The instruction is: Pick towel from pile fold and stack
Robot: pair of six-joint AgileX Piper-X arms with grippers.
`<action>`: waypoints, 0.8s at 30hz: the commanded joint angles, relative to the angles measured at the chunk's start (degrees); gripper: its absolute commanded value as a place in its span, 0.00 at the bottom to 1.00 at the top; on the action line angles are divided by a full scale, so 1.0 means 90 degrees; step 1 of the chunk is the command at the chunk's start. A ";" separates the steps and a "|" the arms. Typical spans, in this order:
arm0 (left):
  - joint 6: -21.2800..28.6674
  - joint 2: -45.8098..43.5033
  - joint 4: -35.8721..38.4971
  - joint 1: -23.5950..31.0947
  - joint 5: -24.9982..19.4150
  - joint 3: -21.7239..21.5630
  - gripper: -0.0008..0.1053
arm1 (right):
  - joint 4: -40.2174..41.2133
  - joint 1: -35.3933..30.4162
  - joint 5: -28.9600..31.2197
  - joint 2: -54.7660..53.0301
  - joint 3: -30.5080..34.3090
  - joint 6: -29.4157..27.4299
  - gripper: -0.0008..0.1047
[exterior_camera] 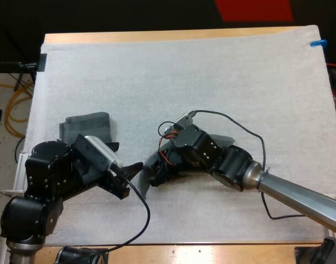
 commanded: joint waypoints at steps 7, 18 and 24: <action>0.0010 -0.0012 -0.0135 -0.0029 -0.0010 -0.0031 0.67 | 0.0092 -0.0225 0.0629 -0.0179 -0.0056 -0.0343 0.57; 0.0010 -0.0012 -0.0118 -0.0029 -0.0010 -0.0031 0.67 | 0.0189 -0.1907 0.0476 0.0090 -0.0056 -0.0370 0.57; -0.0004 -0.0012 -0.0030 -0.0029 -0.0010 -0.0031 0.67 | 0.0183 -0.2557 0.0061 0.0753 -0.0173 -0.0664 0.57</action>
